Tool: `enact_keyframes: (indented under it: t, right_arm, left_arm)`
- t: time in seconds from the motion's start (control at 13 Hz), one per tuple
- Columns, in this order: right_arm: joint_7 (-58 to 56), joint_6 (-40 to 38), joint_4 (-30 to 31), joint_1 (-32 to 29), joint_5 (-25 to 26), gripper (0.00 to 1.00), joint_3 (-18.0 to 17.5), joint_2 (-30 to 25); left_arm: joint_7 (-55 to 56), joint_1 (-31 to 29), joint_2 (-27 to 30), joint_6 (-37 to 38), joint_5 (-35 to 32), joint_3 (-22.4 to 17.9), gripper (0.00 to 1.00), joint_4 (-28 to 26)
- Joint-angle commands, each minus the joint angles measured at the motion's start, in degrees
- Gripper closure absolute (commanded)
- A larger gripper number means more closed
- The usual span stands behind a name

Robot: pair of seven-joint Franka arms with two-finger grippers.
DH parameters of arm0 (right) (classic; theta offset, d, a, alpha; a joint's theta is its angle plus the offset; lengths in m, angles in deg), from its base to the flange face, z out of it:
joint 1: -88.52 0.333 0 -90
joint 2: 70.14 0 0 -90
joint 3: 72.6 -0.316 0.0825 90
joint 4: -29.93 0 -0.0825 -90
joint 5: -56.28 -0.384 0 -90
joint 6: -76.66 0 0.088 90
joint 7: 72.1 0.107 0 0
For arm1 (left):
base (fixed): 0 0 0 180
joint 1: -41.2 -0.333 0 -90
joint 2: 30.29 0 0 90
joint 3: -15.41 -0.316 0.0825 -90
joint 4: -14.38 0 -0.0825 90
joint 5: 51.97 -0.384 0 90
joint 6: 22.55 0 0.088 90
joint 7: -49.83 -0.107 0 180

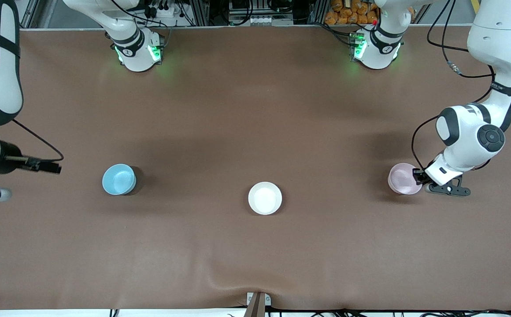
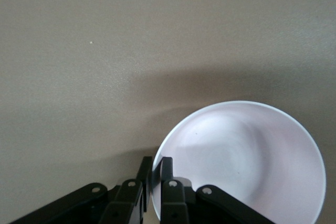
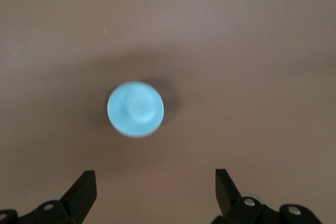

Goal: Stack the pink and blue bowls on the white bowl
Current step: 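Close the left gripper on the pink bowl rim, then carry the pink bowl with the left gripper over the white bowl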

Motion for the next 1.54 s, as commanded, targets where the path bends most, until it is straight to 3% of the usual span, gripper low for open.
enact_keyframes:
  t: [0.0,0.46,0.69,1.08,1.46]
  right_arm:
    - [1.2,-11.2,-2.7,-0.3,-1.8,0.0,0.0,-0.3]
    - [0.9,-30.4,-7.6,-5.9,-0.8,0.0,0.5,-1.2]
    - [1.0,-37.0,-8.0,-6.8,-0.7,0.0,0.4,-1.2]
    - [0.7,-45.8,-7.4,-8.8,0.5,0.0,0.3,-1.3]
    - [0.7,-43.3,-8.0,-8.4,0.5,0.0,0.1,-1.2]
  left_arm:
    - [-0.1,-0.8,-0.4,-0.5,1.7,2.1,1.0,1.1]
    - [0.8,-0.5,2.8,5.5,9.6,6.2,1.0,5.1]
    - [12.1,0.8,2.3,11.3,10.1,10.5,1.0,10.3]
    - [34.5,13.1,0.1,14.3,9.2,12.1,1.0,17.1]
    - [52.2,26.3,-8.2,20.5,6.0,10.6,1.0,30.7]
